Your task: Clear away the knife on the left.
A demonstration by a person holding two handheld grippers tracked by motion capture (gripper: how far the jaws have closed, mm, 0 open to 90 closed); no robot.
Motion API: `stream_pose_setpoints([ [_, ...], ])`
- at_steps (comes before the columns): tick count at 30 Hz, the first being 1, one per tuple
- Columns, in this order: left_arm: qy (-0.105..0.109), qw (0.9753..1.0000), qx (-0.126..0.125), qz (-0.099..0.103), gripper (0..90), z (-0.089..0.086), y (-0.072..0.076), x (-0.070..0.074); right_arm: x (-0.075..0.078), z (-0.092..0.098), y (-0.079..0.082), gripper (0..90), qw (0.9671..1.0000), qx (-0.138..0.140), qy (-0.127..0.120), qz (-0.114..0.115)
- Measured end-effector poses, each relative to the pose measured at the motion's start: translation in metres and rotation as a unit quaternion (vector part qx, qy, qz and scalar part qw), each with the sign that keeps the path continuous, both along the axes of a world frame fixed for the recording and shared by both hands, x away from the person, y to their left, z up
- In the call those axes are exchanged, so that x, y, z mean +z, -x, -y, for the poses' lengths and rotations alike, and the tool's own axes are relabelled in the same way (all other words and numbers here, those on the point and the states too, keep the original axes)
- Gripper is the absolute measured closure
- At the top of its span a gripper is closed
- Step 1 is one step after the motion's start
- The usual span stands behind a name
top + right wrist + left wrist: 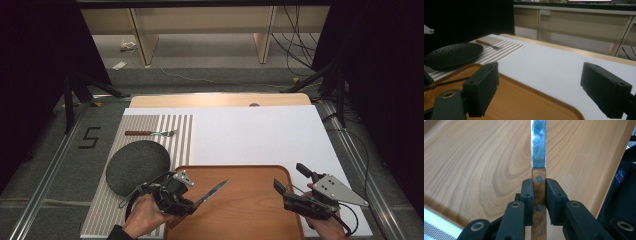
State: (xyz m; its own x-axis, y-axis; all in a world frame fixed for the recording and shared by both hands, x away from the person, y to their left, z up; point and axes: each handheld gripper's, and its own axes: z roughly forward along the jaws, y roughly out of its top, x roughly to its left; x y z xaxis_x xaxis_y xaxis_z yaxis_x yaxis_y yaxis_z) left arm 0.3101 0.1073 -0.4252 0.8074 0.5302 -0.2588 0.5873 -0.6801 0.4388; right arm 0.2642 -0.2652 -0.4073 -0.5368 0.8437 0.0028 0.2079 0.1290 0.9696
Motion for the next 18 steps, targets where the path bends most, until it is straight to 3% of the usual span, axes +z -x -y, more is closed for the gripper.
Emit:
stream_pose_setpoints([
  [8, -0.017, 0.9995, -0.006, -0.025, 76.7, 0.012, -0.002, -0.015, 0.000, 0.000, 0.000, 16.1, 1.0000, 0.000, 0.000, 0.000],
  [18, -0.028, 0.9987, -0.012, -0.041, 76.7, 0.020, 0.001, -0.025, 0.000, 0.000, 0.000, 16.2, 1.0000, 0.001, 0.000, 0.000],
])
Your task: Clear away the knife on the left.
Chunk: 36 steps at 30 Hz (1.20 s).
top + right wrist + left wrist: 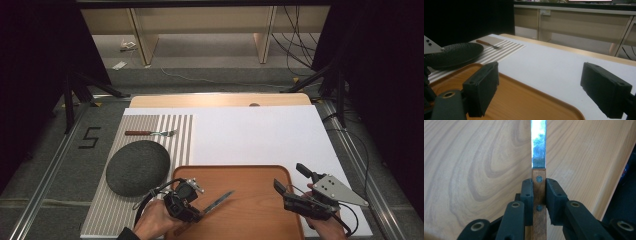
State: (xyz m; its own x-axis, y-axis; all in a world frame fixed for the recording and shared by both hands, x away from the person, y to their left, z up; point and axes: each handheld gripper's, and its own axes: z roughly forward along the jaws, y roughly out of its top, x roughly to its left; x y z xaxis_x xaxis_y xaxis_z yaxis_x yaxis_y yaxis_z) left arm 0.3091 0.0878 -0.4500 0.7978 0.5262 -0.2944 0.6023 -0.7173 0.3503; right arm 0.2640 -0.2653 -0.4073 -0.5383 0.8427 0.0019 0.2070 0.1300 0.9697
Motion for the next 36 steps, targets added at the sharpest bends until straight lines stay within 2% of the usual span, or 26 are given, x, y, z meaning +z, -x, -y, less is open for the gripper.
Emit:
stream_pose_setpoints([
  [12, -0.014, 0.9997, 0.007, -0.017, 76.6, -0.001, -0.003, -0.010, 0.000, 0.000, 0.000, 16.2, 1.0000, 0.001, 0.003, 0.000],
  [21, -0.003, 0.9998, 0.010, -0.019, 75.5, -0.002, -0.003, -0.011, 0.000, 0.000, 0.000, 16.2, 1.0000, 0.001, 0.001, -0.001],
  [22, 0.001, 0.9997, 0.012, -0.022, 72.5, -0.002, -0.003, -0.011, 0.000, 0.000, 0.000, 16.2, 1.0000, 0.001, 0.002, -0.001],
  [26, -0.005, 0.9997, 0.014, -0.019, 58.7, -0.001, -0.002, -0.009, 0.000, 0.000, 0.000, 16.2, 1.0000, 0.001, 0.002, -0.001],
  [29, -0.009, 0.9998, 0.012, -0.014, 49.8, 0.000, 0.000, -0.007, 0.000, 0.000, 0.000, 16.2, 1.0000, 0.001, 0.001, -0.001],
  [31, -0.002, 0.9998, 0.017, 0.007, 46.1, 0.000, 0.003, 0.001, 0.000, 0.000, 0.000, 16.1, 1.0000, 0.002, 0.002, -0.001],
  [32, -0.002, 0.9998, 0.017, 0.007, 43.4, 0.000, 0.003, 0.001, 0.000, 0.000, 0.000, 16.2, 1.0000, 0.002, 0.002, -0.002],
  [33, 0.004, 0.9997, 0.020, 0.017, 43.4, 0.000, 0.004, 0.004, 0.000, 0.000, 0.000, 16.2, 1.0000, 0.002, 0.002, -0.002],
  [34, 0.015, 0.9990, 0.021, 0.036, 40.8, -0.001, 0.006, 0.012, 0.000, 0.000, 0.000, 16.2, 1.0000, 0.002, 0.002, -0.001],
  [35, 0.015, 0.9990, 0.021, 0.036, 39.5, -0.001, 0.006, 0.012, 0.000, 0.000, 0.000, 16.2, 1.0000, 0.002, 0.002, -0.001],
  [36, 0.022, 0.9977, 0.020, 0.061, 38.1, -0.001, 0.008, 0.017, 0.000, 0.000, 0.000, 16.1, 1.0000, 0.002, 0.002, -0.001],
])
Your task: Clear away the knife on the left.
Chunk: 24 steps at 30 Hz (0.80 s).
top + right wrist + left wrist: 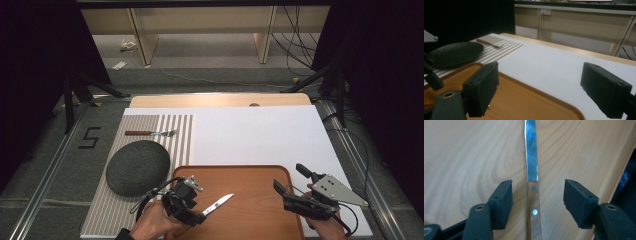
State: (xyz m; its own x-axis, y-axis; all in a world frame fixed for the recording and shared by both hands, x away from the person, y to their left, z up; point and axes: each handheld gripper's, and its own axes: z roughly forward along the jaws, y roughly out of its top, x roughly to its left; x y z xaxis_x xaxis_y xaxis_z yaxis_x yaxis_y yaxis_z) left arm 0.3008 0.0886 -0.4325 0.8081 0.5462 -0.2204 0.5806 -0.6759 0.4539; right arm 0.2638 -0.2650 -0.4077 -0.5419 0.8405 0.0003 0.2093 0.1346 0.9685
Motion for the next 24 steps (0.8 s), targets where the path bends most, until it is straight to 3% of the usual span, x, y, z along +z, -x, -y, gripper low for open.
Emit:
stream_pose_setpoints([
  [1, 0.000, 1.0000, 0.000, 0.000, 38.0, 0.000, 0.000, 0.000, 0.000, 0.000, 0.000, 16.2, 1.0000, 0.000, 0.000, 0.000],
  [5, 0.015, 0.9992, -0.015, 0.033, 43.2, 0.005, 0.005, 0.004, 0.000, 0.000, 0.000, 16.2, 1.0000, 0.000, 0.000, 0.000],
  [7, 0.014, 0.9991, -0.017, 0.037, 45.2, 0.007, 0.006, 0.004, 0.000, 0.000, 0.000, 16.2, 1.0000, 0.000, 0.001, 0.000],
  [9, 0.012, 0.9988, -0.026, 0.041, 56.7, 0.010, 0.008, 0.004, 0.000, 0.000, 0.000, 16.1, 1.0000, 0.000, 0.001, 0.000],
  [10, 0.009, 0.9985, -0.031, 0.044, 56.7, 0.012, 0.008, 0.004, 0.000, 0.000, 0.000, 16.1, 1.0000, 0.000, 0.001, 0.000],
  [11, 0.001, 0.9982, -0.040, 0.045, 64.5, 0.017, 0.010, 0.002, 0.000, 0.000, 0.000, 16.1, 1.0000, -0.001, 0.001, 0.000],
  [17, -0.015, 0.9971, -0.064, 0.038, 83.7, 0.030, 0.005, -0.006, 0.000, 0.000, 0.000, 16.2, 1.0000, -0.001, 0.001, 0.001],
  [24, -0.027, 0.9966, -0.071, 0.030, 89.4, 0.037, 0.000, -0.015, 0.000, 0.000, 0.000, 16.2, 1.0000, 0.000, 0.000, 0.001],
])
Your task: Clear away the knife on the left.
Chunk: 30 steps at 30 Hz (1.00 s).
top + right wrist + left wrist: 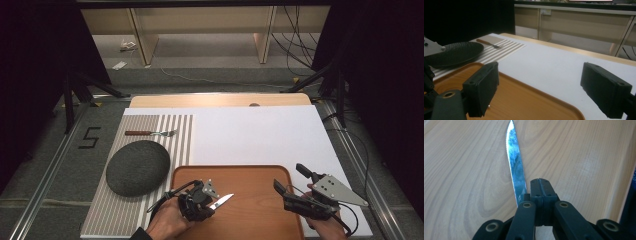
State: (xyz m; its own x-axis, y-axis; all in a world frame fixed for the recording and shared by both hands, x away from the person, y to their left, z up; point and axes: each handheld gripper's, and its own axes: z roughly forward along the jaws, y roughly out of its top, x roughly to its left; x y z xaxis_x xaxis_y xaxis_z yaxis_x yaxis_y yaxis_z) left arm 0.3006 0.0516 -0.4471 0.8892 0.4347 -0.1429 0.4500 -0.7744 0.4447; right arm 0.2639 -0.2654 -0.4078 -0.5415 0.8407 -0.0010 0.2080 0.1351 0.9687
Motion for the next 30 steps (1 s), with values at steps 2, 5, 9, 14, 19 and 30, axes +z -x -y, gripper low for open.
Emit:
stream_pose_setpoints([
  [2, -0.004, 1.0000, -0.002, -0.002, 89.5, 0.001, 0.000, -0.002, 0.000, 0.000, 0.000, 16.2, 1.0000, 0.000, 0.000, 0.000],
  [5, -0.005, 1.0000, -0.003, -0.005, 89.5, 0.001, 0.000, -0.004, 0.000, -0.001, 0.000, 16.2, 1.0000, 0.000, 0.002, 0.000],
  [9, -0.013, 0.9999, 0.001, -0.010, 89.5, 0.000, -0.002, -0.007, 0.000, 0.000, 0.000, 16.2, 1.0000, 0.000, 0.002, 0.000],
  [14, -0.017, 0.9998, 0.009, -0.009, 89.5, -0.003, -0.004, -0.009, 0.000, 0.000, 0.000, 16.2, 1.0000, 0.000, 0.002, 0.000],
  [19, -0.023, 0.9996, 0.012, -0.006, 89.5, -0.004, -0.004, -0.008, 0.000, 0.000, 0.000, 16.2, 1.0000, -0.001, 0.002, 0.001],
  [30, -0.041, 0.9991, 0.003, -0.015, 89.5, -0.001, 0.004, -0.011, 0.000, 0.000, 0.000, 16.2, 1.0000, -0.002, 0.001, 0.001],
])
